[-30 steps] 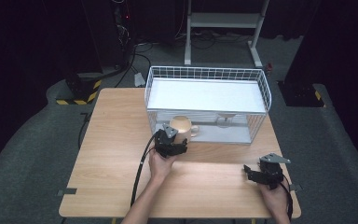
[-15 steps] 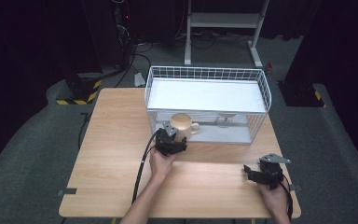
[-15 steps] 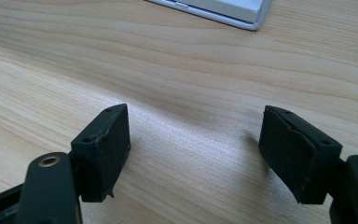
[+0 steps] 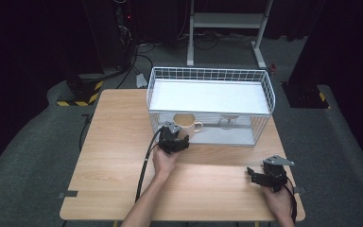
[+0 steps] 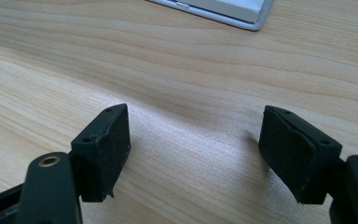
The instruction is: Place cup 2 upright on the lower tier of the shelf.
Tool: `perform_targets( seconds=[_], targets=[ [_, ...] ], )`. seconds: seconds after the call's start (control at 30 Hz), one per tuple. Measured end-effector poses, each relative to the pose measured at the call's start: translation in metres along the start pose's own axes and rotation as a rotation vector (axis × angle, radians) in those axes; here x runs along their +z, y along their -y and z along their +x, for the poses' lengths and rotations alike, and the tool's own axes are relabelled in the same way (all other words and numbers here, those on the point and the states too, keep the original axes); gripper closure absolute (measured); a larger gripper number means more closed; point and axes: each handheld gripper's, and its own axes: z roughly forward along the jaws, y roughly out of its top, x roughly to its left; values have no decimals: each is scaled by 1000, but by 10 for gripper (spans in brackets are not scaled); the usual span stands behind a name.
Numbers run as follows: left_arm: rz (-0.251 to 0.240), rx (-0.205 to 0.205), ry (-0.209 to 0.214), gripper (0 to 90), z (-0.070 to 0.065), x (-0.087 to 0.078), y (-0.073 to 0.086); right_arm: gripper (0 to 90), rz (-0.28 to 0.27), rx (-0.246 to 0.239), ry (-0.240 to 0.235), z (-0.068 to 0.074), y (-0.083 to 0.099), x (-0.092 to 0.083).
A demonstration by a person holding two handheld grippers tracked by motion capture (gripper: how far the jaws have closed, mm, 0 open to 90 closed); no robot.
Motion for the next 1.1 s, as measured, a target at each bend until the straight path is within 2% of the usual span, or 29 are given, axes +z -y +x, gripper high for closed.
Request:
perform_targets(
  seconds=[0.2,0.37,0.63,0.87,0.9,0.93,1.1],
  targets=[
    [6,-2,-9,347,1,4,1,249,-1,-2,-2,0,0,0],
    [26,15,-21,347,1,7,-2,249,-1,-4,-2,0,0,0],
    [27,-8,-17,358,1,12,-9,249,-2,-5,-4,0,0,0],
    [30,-5,-20,374,0,16,-15,249,-1,-3,-4,1,0,0],
    [29,-1,-33,376,0,17,-16,249,-1,-3,-4,1,0,0],
    [31,-8,-20,376,-1,18,-16,249,-1,-3,-4,1,0,0],
    [21,-30,-11,397,0,21,-19,249,-1,-3,-4,1,0,0]
  ],
)
